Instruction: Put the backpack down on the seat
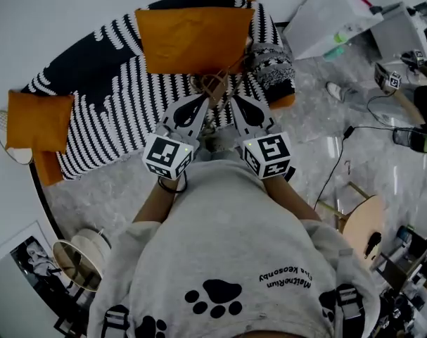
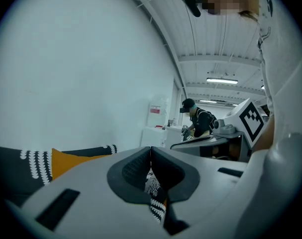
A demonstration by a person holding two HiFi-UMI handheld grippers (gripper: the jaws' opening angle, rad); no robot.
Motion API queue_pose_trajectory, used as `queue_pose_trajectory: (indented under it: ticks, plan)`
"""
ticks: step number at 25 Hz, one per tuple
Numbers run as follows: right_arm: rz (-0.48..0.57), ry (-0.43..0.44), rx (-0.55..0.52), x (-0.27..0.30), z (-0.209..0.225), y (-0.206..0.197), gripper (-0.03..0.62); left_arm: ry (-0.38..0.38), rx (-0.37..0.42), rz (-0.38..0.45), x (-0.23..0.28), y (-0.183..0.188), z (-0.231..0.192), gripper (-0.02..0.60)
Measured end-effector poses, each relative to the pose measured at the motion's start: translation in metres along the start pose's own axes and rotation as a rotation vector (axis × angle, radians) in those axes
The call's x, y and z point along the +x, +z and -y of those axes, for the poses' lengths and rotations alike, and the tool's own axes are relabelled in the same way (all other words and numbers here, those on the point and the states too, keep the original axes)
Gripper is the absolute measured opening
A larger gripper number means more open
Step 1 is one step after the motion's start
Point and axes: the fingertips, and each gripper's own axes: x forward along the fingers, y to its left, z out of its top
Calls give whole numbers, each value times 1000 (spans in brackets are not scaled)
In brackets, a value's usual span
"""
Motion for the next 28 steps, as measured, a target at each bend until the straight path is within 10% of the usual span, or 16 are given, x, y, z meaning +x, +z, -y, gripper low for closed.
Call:
queue_pose_trajectory:
  ticks: [28]
  plan:
    - [71, -46, -64, -11, -52, 9, 32, -61, 23, 51, -33, 7, 7, 20]
